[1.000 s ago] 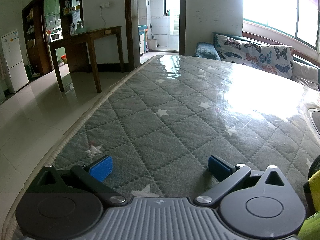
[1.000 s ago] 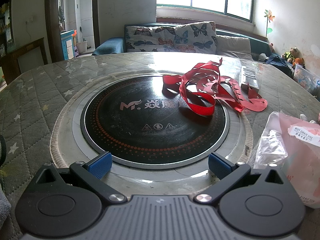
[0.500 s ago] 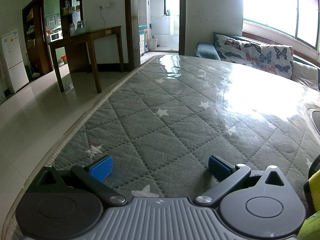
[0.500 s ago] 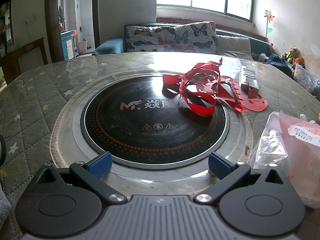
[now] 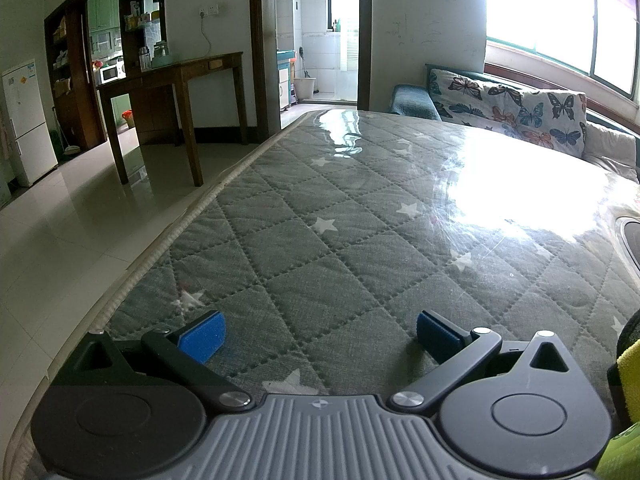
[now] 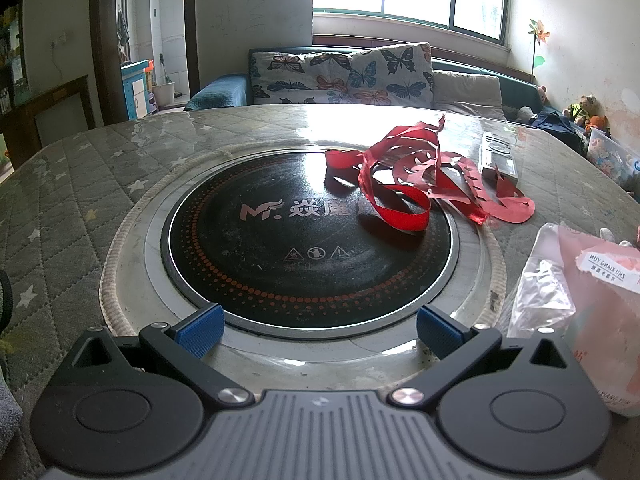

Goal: Clean container

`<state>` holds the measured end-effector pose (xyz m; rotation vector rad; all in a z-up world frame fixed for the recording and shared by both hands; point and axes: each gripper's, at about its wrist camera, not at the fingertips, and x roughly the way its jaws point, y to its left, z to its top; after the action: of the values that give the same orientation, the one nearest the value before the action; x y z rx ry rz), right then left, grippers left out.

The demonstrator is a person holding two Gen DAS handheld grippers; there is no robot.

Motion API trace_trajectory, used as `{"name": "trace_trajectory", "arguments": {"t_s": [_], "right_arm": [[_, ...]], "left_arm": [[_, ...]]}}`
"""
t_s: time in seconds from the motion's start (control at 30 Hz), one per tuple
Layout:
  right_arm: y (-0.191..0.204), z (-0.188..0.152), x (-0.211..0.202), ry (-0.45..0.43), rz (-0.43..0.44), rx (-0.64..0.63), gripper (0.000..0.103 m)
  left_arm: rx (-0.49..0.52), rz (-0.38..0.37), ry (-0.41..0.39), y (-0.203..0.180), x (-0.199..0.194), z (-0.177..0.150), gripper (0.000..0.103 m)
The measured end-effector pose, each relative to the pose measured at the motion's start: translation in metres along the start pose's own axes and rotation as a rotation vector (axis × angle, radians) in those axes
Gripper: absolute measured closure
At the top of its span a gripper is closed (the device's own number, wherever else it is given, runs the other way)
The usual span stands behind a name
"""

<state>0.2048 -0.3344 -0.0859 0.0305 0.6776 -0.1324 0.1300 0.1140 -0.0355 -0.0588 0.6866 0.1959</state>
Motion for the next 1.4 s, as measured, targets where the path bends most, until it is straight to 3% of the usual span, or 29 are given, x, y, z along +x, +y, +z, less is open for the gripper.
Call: {"name": "trace_trajectory", "arguments": {"t_s": [1.4], "right_arm": [[0.0001, 0.0000, 0.0000, 0.000, 0.000, 0.000, 0.000]], "left_arm": [[0.000, 0.000, 0.000, 0.0003, 0.0000, 0.0001, 0.000]]}}
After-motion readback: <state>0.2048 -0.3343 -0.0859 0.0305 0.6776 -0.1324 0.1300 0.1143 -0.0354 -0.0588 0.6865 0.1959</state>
